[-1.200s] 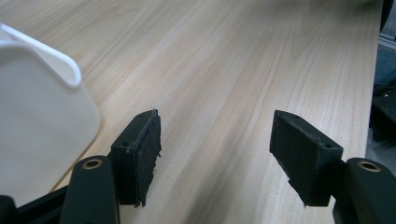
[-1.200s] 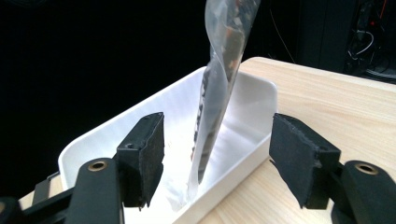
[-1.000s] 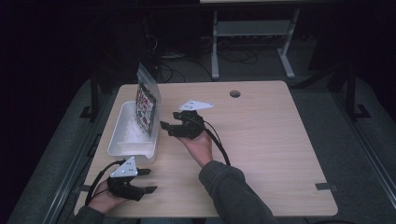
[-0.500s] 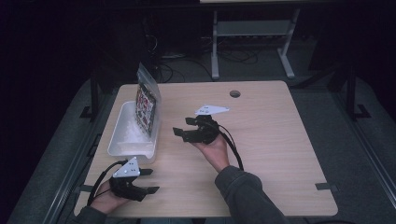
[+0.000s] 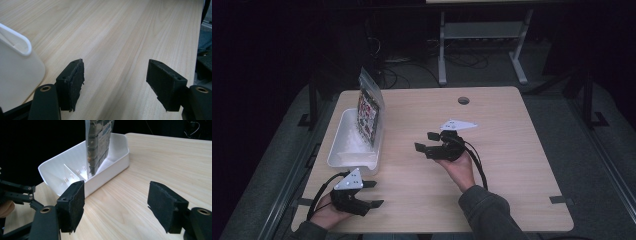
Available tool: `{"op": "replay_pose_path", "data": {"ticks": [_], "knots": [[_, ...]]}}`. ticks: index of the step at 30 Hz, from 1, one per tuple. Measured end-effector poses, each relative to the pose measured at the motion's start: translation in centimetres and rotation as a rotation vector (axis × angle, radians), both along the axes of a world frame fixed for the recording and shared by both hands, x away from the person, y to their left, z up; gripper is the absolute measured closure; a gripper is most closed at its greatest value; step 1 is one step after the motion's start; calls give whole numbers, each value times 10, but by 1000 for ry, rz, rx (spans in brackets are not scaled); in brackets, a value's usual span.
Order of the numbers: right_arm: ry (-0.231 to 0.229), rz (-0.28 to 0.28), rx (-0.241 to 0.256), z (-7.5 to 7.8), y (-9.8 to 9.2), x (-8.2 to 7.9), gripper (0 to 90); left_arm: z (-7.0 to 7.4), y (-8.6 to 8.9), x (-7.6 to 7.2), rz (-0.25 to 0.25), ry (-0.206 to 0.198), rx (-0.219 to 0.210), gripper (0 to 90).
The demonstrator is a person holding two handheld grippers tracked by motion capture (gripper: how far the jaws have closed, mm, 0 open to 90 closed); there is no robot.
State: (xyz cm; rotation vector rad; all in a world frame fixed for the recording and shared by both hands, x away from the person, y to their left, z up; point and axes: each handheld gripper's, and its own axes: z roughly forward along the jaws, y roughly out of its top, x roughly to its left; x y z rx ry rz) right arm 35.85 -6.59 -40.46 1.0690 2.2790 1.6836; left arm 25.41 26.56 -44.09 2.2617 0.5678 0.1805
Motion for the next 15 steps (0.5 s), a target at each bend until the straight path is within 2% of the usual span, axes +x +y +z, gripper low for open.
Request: {"op": "replay_pose_path", "data": {"ticks": [15], "knots": [[36,-5,-6,-12,-33,-18,272,0,-1,0,-2,2,4,297]]}}
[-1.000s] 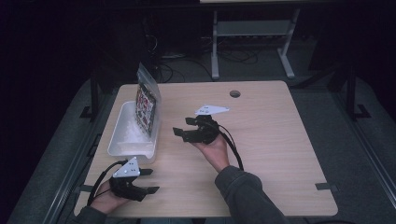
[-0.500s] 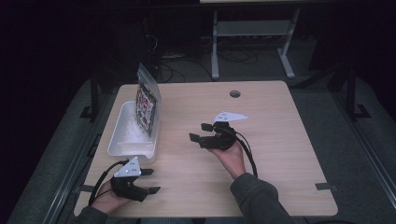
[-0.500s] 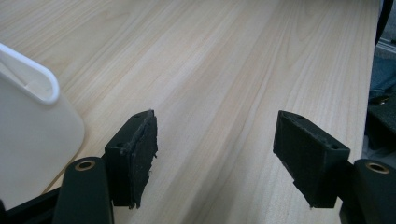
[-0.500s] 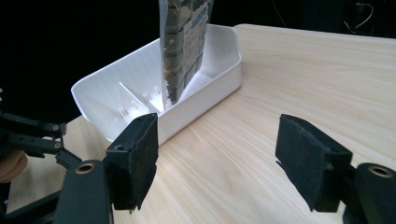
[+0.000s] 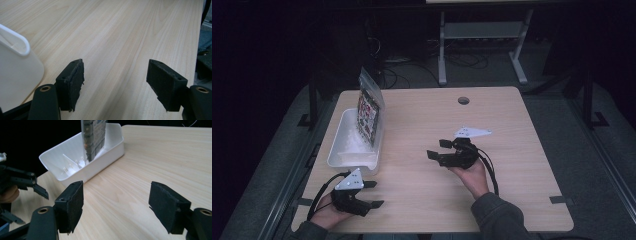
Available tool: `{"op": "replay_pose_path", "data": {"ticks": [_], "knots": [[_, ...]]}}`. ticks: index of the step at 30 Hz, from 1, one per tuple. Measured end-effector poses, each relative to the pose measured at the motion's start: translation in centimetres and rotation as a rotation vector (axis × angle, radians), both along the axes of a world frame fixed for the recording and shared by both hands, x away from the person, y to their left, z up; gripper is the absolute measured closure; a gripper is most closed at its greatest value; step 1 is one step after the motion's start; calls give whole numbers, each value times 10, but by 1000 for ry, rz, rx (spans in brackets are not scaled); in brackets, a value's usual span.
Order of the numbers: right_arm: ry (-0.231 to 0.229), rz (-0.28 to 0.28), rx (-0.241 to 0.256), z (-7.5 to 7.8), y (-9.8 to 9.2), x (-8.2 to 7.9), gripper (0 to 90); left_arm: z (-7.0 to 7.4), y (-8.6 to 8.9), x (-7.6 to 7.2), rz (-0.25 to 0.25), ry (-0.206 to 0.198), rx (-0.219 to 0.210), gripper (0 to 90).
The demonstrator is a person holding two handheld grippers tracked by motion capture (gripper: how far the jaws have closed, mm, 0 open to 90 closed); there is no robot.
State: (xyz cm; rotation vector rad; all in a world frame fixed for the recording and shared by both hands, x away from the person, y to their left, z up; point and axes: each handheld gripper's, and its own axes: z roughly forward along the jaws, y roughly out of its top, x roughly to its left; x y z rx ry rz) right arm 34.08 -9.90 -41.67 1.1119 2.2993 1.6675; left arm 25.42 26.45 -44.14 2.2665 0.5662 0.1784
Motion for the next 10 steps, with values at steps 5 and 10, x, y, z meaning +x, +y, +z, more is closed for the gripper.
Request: {"op": "replay_pose_path", "data": {"ticks": [5,10], "knots": [[20,5,7,-7,-8,-8,257,0,0,0,-3,0,2,297],[31,13,-12,-20,-17,-25,250,0,0,-1,-4,0,-2,296]]}}
